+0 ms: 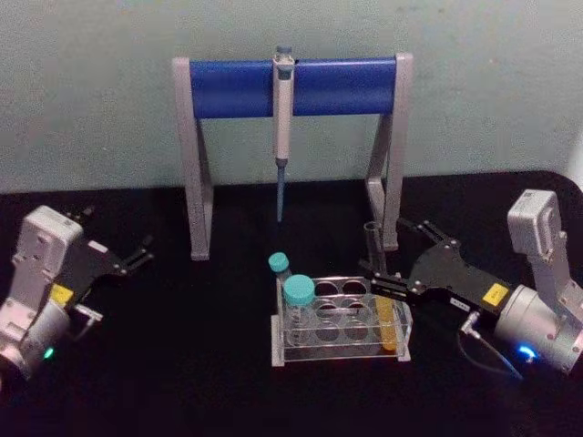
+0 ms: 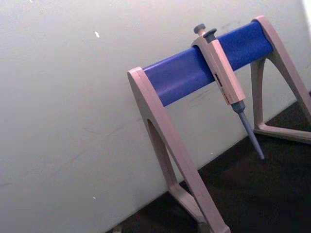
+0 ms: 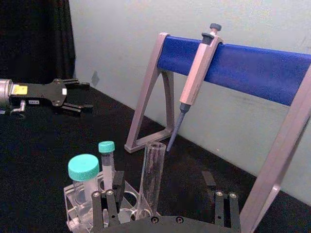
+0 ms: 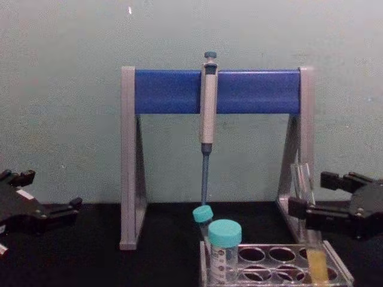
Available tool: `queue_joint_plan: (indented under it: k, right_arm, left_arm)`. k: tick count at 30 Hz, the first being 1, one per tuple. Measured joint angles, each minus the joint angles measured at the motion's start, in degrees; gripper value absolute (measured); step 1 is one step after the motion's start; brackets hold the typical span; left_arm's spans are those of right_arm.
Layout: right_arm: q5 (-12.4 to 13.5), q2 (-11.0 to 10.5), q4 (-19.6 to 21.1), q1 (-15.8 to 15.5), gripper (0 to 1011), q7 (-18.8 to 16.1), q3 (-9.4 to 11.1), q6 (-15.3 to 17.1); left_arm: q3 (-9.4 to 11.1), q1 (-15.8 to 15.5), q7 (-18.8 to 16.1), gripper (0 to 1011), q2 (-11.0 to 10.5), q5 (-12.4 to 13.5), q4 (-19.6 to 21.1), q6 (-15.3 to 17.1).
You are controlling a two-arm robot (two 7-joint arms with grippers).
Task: Pick up the test tube from the test tube rack, shake it, then place it back into the test tube rack.
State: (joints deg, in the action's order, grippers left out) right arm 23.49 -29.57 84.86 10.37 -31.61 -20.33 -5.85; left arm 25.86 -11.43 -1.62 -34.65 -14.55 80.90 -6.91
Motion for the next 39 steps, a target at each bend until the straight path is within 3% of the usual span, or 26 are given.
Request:
queue_joint_plan:
  k: [24, 39]
  right_arm:
    - [3.3, 0.7, -2.3, 2.4, 1000, -1.8, -1.3, 2.5]
    - [3.4, 0.6, -2.3, 2.5, 1000, -1.8, -1.4, 2.6]
  left_arm:
    - [0.0, 0.0, 0.0, 1001, 0.0, 0.0, 0.0, 0.0]
    - [0.0, 0.0, 0.0, 1001, 0.0, 0.0, 0.0, 0.0]
